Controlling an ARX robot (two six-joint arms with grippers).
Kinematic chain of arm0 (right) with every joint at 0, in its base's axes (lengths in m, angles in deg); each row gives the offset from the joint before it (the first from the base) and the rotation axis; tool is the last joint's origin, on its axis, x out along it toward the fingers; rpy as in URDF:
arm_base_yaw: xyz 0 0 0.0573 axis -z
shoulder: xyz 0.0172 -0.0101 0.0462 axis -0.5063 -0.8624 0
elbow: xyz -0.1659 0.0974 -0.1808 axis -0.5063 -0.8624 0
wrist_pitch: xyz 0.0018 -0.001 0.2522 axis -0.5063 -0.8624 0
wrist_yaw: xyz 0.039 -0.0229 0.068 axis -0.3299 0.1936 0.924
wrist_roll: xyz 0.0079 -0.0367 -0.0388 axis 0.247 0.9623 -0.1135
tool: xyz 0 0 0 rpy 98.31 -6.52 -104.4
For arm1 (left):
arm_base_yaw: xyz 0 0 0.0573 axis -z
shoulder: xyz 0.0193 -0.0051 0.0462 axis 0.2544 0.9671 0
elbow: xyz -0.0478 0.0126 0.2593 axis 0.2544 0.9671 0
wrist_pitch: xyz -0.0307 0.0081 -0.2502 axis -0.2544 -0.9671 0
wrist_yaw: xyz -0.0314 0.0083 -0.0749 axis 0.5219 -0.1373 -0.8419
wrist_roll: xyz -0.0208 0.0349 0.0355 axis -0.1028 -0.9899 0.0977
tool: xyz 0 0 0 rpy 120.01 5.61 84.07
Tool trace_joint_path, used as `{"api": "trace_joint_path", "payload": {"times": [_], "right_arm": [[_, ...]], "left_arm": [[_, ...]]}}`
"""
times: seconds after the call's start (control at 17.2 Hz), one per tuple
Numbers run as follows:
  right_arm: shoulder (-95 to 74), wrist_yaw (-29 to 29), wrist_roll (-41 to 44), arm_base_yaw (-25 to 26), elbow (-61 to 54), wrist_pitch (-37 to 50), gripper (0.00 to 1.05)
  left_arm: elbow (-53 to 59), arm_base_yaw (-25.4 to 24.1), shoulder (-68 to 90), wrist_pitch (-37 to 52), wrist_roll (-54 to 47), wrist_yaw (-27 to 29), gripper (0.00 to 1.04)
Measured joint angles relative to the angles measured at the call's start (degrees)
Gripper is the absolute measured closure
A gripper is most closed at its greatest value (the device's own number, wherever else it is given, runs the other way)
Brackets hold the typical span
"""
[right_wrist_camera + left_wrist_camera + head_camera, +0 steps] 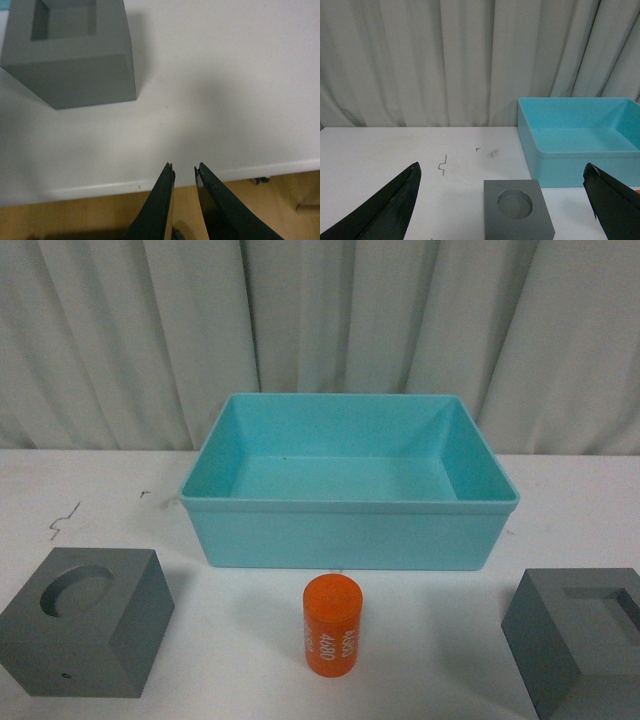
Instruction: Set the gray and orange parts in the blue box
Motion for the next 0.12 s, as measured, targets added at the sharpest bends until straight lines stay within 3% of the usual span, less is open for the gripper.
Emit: {"api": "trace_joint_path", "payload": {"times": [0.12], "right_arm": [[0.0, 0.0, 0.0, 0.0, 0.0, 0.0, 1.03]], "left_arm": [[0.0, 0.0, 0.0, 0.0, 0.0, 0.0, 0.07]]}}
